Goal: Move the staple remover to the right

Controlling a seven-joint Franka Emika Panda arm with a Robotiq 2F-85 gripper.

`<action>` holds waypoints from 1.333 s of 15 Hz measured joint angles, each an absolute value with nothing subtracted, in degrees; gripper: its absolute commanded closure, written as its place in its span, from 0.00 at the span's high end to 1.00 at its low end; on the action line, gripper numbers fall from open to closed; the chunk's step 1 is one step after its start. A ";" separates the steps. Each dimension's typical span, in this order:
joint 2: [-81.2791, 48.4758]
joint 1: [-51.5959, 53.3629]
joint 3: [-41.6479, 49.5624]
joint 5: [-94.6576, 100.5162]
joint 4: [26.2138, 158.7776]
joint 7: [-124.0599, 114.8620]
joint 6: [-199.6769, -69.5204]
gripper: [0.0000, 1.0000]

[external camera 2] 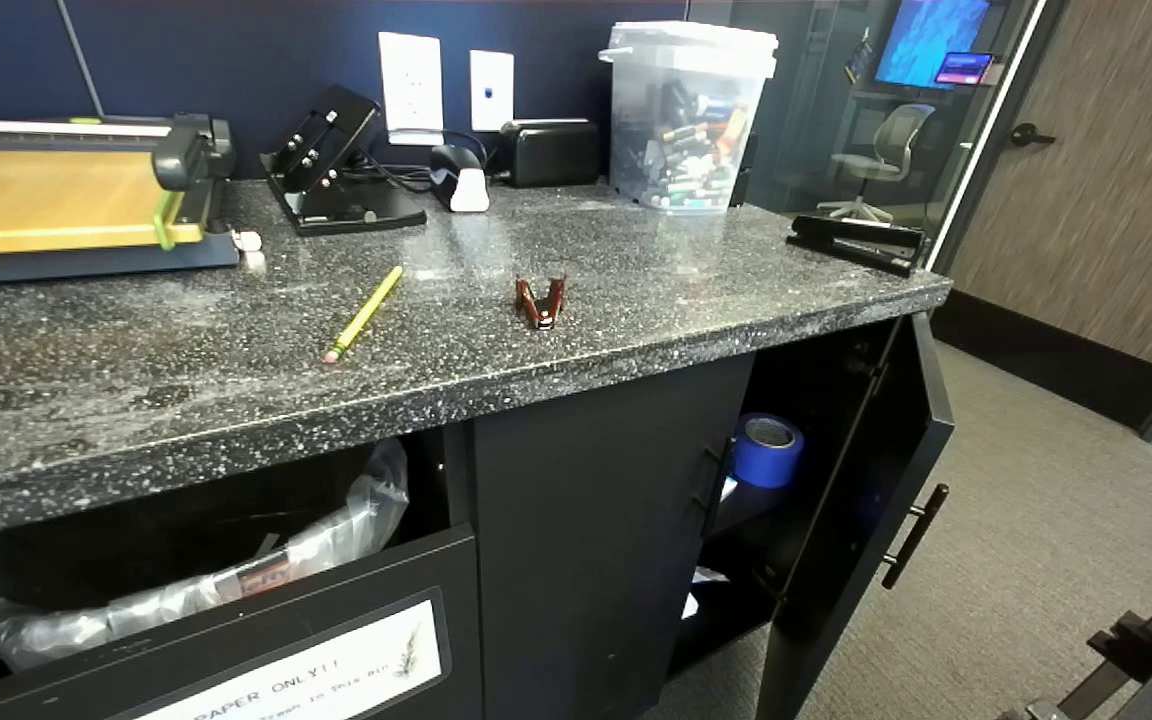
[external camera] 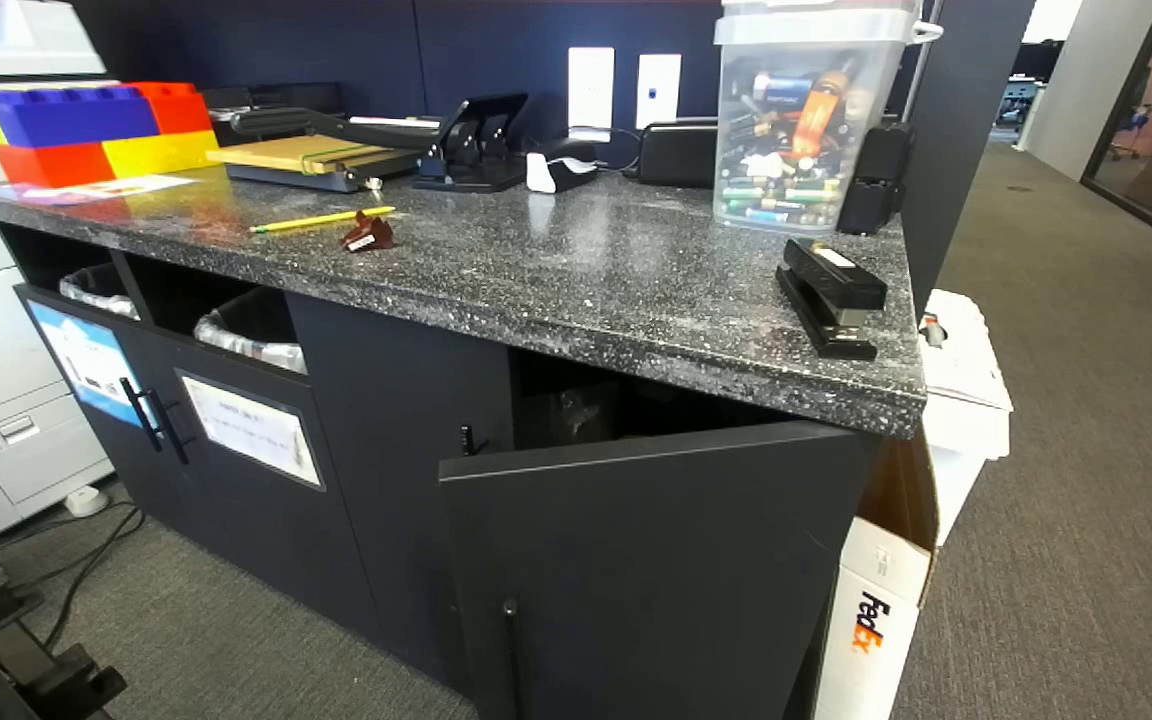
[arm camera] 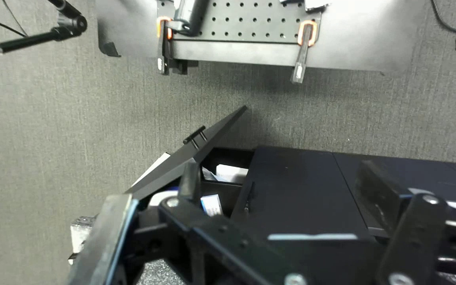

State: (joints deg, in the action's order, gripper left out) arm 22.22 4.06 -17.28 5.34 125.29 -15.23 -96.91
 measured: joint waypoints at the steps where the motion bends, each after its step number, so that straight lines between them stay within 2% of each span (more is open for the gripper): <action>1: 18.37 3.71 -17.35 5.34 122.90 -15.96 -98.24 1.00; 9: -11.59 6.66 -15.65 5.58 101.94 -27.41 -105.27 1.00; 20: -46.04 17.24 -3.96 5.65 69.79 -38.29 -112.60 1.00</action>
